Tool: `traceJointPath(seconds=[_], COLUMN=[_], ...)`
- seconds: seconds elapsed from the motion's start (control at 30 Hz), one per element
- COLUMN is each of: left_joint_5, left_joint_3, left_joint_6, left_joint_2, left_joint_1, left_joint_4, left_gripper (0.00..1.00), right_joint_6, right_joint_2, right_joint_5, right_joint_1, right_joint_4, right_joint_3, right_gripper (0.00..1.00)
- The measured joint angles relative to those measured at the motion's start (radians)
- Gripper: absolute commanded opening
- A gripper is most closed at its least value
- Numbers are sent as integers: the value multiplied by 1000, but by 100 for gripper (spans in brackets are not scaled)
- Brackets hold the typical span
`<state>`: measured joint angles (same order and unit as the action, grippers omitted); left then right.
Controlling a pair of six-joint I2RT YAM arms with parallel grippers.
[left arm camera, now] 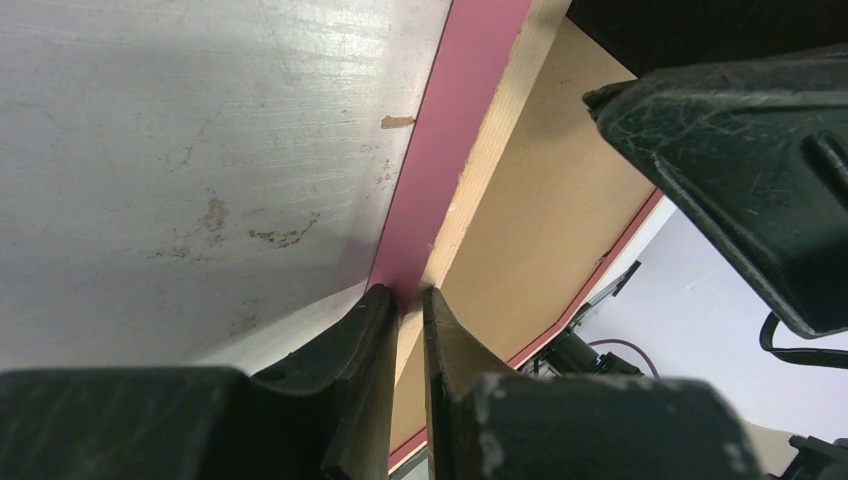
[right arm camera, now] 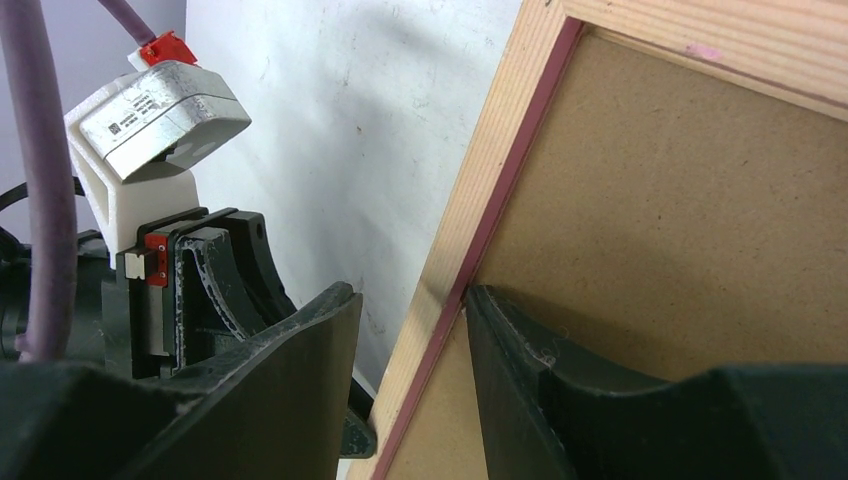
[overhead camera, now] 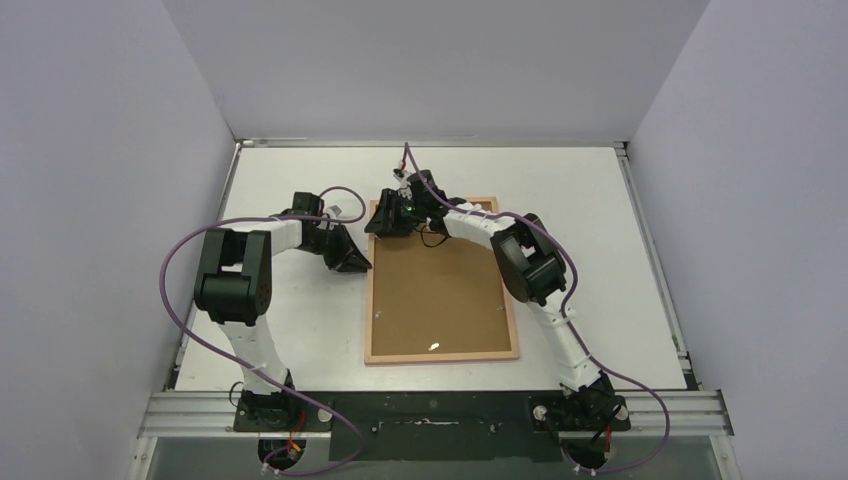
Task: Put the photo into the frame
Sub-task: Install the photo frame at the center of the board.
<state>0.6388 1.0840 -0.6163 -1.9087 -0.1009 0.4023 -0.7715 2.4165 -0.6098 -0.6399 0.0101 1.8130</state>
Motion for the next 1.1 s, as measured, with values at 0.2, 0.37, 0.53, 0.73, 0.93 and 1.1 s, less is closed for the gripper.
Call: traceJointPath(seconds=[0.2, 0.37, 0.53, 0.73, 0.93, 1.1], left_joint_5=[0, 0, -1, -1, -1, -1], left_joint_3=[4, 8, 13, 16, 16, 17], left_joint_6=[0, 1, 2, 3, 4, 3], left_joint_2=[-2, -4, -7, -8, -8, -8], left_joint_1=[0, 0, 0, 0, 0, 1], left_joint_4=[5, 11, 19, 22, 24, 24], left_gripper=[12, 12, 12, 12, 12, 12], right_joint_6=[30, 42, 55, 77, 85, 101], right_joint_2=[0, 0, 0, 0, 0, 0], right_joint_5=[-8, -18, -28, -35, -35, -35], right_joint_1=[0, 0, 0, 0, 0, 0], right_joint_4=[0, -2, -2, 0, 6, 50], right_joint_3=[0, -1, -1, -1, 2, 22], right_gripper=[45, 45, 45, 45, 45, 46])
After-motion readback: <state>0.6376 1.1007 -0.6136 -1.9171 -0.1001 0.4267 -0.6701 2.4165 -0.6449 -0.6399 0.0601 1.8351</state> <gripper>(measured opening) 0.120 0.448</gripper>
